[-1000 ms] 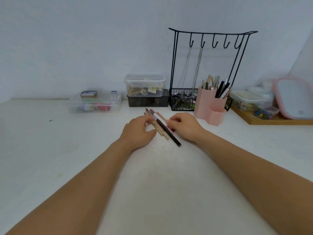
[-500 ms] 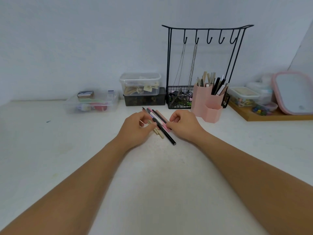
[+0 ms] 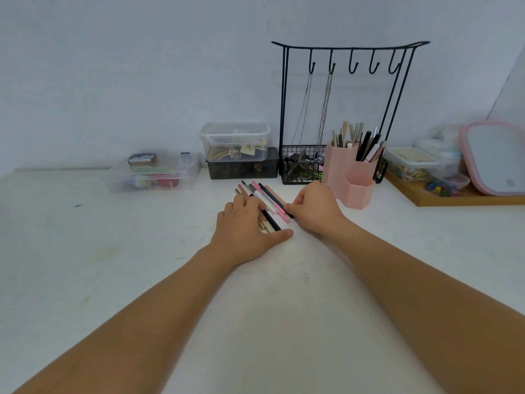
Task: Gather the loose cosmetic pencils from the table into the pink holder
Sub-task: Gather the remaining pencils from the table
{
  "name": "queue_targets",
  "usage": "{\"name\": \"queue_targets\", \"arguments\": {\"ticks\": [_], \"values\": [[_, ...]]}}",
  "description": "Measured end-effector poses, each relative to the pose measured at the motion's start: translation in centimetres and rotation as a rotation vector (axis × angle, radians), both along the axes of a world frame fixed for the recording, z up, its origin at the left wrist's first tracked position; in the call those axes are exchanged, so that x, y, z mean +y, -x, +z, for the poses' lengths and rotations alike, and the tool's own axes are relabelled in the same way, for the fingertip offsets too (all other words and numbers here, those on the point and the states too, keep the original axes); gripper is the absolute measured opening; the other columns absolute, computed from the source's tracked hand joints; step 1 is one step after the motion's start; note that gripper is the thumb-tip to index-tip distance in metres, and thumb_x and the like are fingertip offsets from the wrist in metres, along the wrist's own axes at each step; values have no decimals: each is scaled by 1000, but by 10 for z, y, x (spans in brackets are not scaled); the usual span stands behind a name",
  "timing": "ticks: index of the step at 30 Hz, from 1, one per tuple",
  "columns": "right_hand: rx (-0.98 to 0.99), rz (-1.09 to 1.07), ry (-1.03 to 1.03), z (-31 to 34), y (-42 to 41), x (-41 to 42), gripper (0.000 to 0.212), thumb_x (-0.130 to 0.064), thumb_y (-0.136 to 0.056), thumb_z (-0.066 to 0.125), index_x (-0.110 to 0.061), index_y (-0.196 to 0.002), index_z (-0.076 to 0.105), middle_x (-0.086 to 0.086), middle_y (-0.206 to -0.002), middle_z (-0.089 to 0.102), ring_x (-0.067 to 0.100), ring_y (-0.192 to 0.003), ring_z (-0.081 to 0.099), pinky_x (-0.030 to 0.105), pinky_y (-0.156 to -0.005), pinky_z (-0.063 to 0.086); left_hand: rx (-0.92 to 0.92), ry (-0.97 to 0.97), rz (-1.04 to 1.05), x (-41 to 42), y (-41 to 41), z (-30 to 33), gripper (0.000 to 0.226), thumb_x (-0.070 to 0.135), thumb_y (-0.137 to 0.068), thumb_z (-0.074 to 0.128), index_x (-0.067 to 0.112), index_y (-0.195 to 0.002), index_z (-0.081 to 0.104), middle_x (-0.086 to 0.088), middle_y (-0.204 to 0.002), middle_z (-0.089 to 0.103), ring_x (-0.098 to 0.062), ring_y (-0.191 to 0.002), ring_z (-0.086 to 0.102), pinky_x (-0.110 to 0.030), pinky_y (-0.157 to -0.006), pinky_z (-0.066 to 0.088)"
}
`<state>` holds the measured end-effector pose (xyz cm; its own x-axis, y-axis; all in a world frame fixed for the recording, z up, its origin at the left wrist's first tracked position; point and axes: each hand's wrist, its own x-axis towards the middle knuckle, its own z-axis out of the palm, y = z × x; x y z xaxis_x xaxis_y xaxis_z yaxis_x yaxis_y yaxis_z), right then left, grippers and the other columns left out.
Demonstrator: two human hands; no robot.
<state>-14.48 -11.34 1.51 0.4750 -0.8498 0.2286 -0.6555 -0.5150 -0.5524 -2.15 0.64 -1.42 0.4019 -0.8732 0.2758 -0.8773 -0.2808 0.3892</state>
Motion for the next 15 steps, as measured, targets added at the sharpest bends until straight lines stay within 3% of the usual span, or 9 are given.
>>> {"name": "queue_targets", "arguments": {"ticks": [4, 9, 12, 15], "values": [[21, -22, -1, 2, 2, 2, 22, -22, -87, 74, 0, -84, 76, 15, -82, 74, 27, -79, 70, 42, -77, 59, 9, 35, -9, -2, -5, 1, 69, 74, -76, 67, 26, -123, 55, -1, -122, 51, -23, -112, 50, -37, -94, 43], [31, -45, 29, 1, 2, 5, 17, -18, -85, 73, -1, -83, 74, 15, -81, 71, 26, -76, 67, 40, -72, 59, 119, 84, -45, -1, -10, 2, 71, 69, -70, 77, 24, -122, 56, 1, -117, 50, -20, -108, 52, -39, -94, 48], [-187, -54, -31, -5, 4, 4, 19, -17, -85, 73, -3, -72, 75, 8, -72, 72, 14, -65, 65, 34, -62, 54, 248, 125, -53, -1, -10, 6, 71, 69, -70, 77, 24, -120, 55, 3, -114, 52, -14, -102, 53, -31, -85, 48], [-495, 64, -166, -7, 6, 12, 16, -19, -88, 74, -17, -72, 76, -9, -62, 69, -1, -53, 59, 14, -55, 45, 525, 269, -15, 1, -8, 11, 47, 64, -83, 69, 26, -109, 60, 6, -110, 58, -4, -95, 57, -16, -71, 41]]}}
